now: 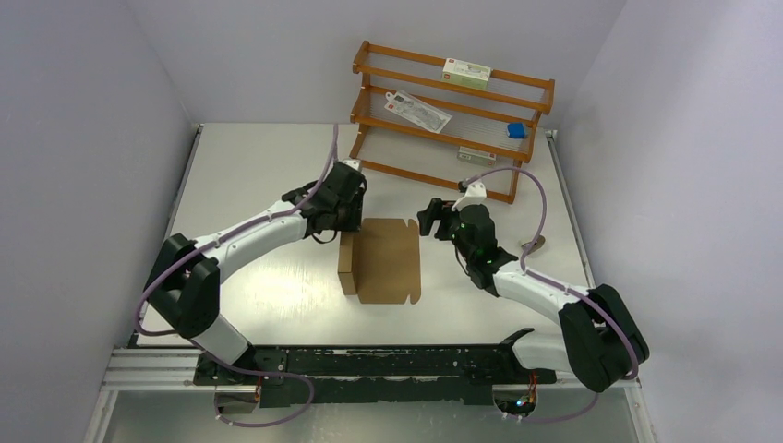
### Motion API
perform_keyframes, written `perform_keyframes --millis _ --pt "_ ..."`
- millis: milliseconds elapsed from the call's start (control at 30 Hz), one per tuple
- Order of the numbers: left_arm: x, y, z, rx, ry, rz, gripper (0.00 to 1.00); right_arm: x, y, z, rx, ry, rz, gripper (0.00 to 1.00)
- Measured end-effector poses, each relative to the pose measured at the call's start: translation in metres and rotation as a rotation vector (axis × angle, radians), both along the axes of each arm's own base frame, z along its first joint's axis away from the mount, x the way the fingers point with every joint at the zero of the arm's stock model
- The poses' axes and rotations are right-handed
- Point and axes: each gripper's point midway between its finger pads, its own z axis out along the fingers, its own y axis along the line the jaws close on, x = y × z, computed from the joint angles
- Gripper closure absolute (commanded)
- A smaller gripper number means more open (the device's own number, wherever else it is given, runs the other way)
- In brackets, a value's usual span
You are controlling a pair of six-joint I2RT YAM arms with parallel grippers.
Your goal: Fold the paper box
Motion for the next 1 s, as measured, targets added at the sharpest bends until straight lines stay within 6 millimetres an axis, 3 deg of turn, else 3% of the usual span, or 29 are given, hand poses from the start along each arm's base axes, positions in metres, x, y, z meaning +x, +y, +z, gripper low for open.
perform_keyframes --millis 100,400,733,1000 --pt "0.000 0.003 0.000 -0.057 -0.005 0.008 0.58 0.002 0.002 0.001 0.003 0.014 0.002 0.19" --pt "0.005 0.036 -0.004 -0.271 -0.004 0.106 0.58 0.007 0.016 0.015 0.030 0.072 0.035 0.19" --pt "-0.001 0.046 -0.022 -0.476 0.008 0.171 0.57 0.011 0.041 0.037 0.036 0.197 0.123 0.20" --pt "-0.006 0.039 -0.028 -0.560 0.016 0.162 0.57 -0.004 0.044 0.011 0.014 0.360 0.144 0.28"
